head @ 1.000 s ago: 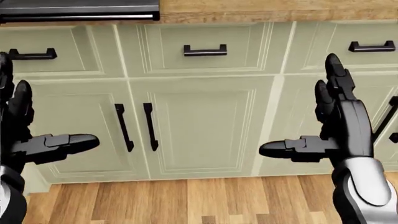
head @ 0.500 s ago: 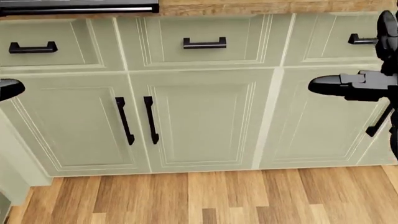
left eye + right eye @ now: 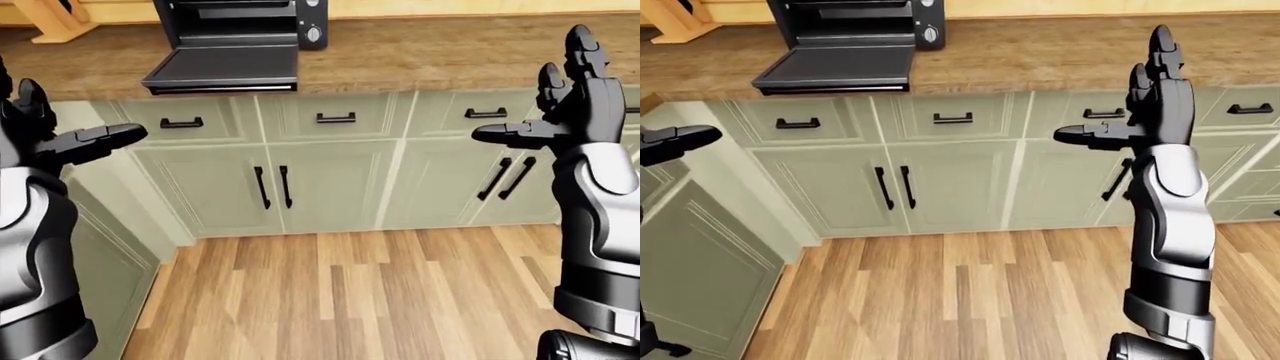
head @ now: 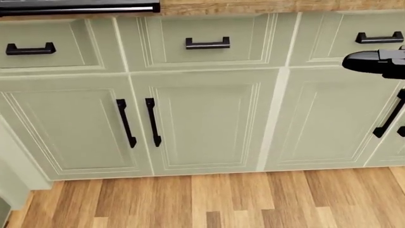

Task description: Close the toaster oven door.

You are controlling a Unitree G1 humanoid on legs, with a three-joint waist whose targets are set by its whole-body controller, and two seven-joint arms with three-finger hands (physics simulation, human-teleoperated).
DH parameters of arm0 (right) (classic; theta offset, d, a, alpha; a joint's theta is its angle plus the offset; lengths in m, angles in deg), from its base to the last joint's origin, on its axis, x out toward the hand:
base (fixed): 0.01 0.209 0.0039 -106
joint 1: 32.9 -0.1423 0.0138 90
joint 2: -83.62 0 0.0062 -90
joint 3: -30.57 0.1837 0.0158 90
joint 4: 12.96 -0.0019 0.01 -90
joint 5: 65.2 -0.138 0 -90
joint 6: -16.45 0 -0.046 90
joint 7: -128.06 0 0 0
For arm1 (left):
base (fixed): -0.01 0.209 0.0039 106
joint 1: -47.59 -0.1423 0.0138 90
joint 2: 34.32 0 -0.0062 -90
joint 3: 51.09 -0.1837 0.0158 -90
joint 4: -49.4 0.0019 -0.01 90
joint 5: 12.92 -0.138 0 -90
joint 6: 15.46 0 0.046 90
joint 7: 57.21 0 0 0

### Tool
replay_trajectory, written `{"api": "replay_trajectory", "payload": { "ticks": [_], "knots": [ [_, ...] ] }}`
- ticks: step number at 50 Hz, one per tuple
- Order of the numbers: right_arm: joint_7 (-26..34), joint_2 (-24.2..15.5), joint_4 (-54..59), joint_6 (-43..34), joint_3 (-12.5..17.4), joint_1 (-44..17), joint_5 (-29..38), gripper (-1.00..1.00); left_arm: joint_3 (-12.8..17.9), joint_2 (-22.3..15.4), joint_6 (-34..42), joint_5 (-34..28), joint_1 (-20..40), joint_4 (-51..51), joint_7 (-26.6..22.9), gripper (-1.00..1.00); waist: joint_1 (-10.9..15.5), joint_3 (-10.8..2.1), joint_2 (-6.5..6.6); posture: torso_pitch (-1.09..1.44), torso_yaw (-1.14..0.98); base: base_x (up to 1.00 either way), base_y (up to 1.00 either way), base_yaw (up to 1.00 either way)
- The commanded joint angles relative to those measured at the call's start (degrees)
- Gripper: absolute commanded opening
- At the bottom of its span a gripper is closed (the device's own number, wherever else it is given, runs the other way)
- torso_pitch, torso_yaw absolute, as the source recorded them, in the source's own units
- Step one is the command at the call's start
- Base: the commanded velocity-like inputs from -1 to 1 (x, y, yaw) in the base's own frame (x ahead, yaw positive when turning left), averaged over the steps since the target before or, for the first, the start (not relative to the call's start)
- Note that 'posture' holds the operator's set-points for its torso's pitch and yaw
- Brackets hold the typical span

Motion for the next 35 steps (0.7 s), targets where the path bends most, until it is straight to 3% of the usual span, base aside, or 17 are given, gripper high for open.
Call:
{"api": "replay_trajectory", "payload": {
  "ticks": [1,4,5,13,28,35],
  "knots": [
    [-0.13,-0.95,-2.13,1.92,0.53,-1.59,-0.12,1.00,0.54,-1.29,-1.82,0.04,1.52,-1.80,-0.03,1.00,-0.02,-1.42,0.03,0.00,0.00,0.00,0.02,0.00],
    [-0.05,-1.15,-2.16,1.84,0.51,-1.59,-0.06,1.00,0.53,-1.20,-2.20,0.10,1.34,-1.55,0.09,1.00,-0.02,-1.39,0.07,0.00,0.00,0.00,0.03,0.00],
    [-0.09,-1.15,-2.11,1.75,0.54,-1.63,-0.08,1.00,0.52,-1.21,-2.22,0.11,1.32,-1.56,0.11,1.00,-0.07,-2.48,0.28,0.00,0.00,0.00,0.07,0.00],
    [0.29,-1.43,-1.95,2.20,0.43,-1.69,0.50,1.00,0.53,-1.33,-2.33,0.03,1.19,-1.48,0.13,1.00,-0.23,-1.74,0.84,0.00,0.00,0.00,0.10,0.00],
    [0.43,-1.30,-2.07,2.35,0.42,-1.68,0.81,1.00,0.54,-1.31,-2.29,0.16,1.11,-1.64,0.22,1.00,-0.63,-1.19,-0.36,0.00,0.00,0.00,0.19,0.00],
    [0.66,-1.52,-1.90,2.24,0.50,-1.96,0.77,1.00,0.55,-1.45,-2.10,0.22,1.37,-1.69,0.22,1.00,-0.80,-1.31,1.65,0.00,0.00,0.00,0.19,0.00]
  ]
}}
